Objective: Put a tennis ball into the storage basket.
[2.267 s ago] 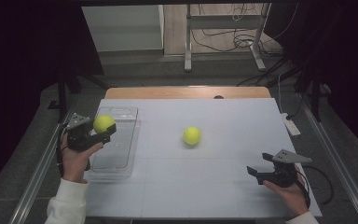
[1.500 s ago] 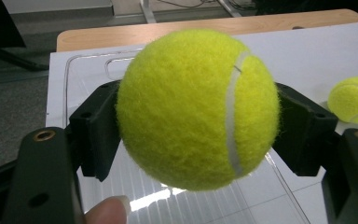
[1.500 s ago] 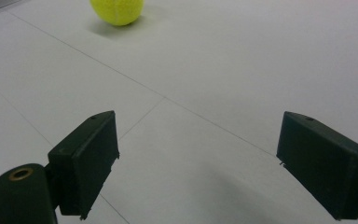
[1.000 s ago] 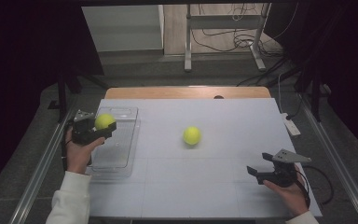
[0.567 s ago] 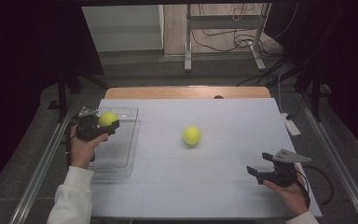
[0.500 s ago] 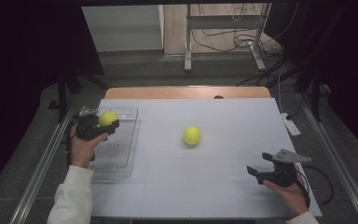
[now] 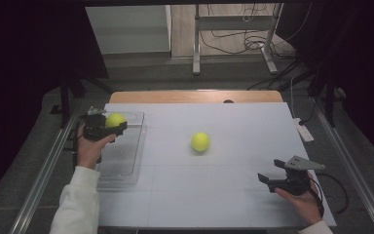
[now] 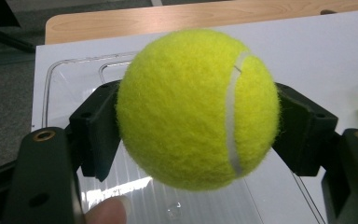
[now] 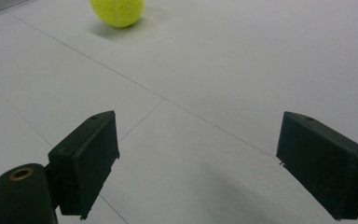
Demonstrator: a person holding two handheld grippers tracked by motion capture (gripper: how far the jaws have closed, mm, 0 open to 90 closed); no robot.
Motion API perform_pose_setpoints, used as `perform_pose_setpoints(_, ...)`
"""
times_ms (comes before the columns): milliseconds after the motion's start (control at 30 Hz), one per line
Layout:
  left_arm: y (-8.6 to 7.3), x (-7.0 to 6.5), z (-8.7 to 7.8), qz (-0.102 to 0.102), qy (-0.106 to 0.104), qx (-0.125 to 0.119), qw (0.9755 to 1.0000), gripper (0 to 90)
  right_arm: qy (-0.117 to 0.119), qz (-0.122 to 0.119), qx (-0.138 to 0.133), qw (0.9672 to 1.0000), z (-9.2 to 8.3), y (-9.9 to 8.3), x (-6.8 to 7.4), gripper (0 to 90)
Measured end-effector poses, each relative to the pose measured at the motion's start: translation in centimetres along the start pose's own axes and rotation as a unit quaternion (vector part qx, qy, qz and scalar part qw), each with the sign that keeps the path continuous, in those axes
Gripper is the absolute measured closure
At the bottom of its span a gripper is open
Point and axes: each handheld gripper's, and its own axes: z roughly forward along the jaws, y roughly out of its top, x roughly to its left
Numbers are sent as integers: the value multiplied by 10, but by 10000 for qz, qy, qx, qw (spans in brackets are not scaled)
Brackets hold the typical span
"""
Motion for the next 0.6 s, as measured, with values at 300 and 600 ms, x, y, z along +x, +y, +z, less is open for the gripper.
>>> perform_pose_setpoints(300,4,2,11,37,65,181,9998,262,-1,-5,4,10000,0,0,0,129)
perform_pose_setpoints(600,3,5,22,1,90,333,9994,262,5,-1,19,10000,1,0,0,129)
